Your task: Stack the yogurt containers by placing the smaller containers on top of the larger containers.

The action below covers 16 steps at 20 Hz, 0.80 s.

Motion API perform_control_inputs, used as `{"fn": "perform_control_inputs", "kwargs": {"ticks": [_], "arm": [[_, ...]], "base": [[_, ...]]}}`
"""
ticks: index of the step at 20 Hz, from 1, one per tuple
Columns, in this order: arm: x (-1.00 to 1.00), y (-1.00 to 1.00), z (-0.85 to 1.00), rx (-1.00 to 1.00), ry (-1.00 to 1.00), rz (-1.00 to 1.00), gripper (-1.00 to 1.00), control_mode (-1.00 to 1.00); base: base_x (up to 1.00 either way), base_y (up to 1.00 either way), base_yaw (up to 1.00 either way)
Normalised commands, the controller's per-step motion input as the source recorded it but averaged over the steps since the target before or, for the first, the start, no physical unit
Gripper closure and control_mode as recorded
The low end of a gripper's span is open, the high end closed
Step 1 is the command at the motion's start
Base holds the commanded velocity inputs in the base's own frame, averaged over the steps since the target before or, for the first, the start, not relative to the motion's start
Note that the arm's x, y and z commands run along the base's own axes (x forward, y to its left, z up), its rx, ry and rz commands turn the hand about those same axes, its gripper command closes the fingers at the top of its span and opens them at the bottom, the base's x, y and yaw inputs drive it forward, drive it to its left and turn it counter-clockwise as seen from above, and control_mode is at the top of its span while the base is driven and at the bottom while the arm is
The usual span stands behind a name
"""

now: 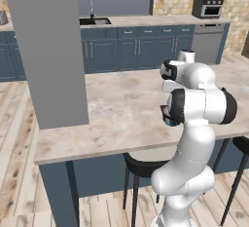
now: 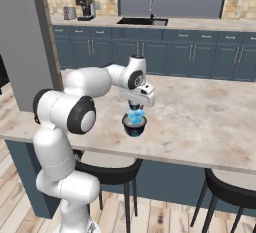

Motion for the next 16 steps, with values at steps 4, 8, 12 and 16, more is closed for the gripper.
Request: {"fn": "perform_control_inputs", "kwargs": {"ticks": [4, 8, 12, 16], "arm": [[-0.01, 0.0, 0.08, 0.0, 0.03, -0.04, 1.0, -1.0], [-0.04, 0.0, 0.0, 0.0, 0.06, -0.05, 1.0, -1.0], [-0.01, 0.02, -0.01, 0.0, 0.05, -0.06, 1.0, -1.0], [0.0, 0.06, -0.03, 0.0, 0.03, -0.06, 1.0, -1.0]], "base": [[0.0, 0.0, 0.0], [0.0, 0.0, 0.0], [0.0, 0.0, 0.0], [0.0, 0.0, 0.0]]}}
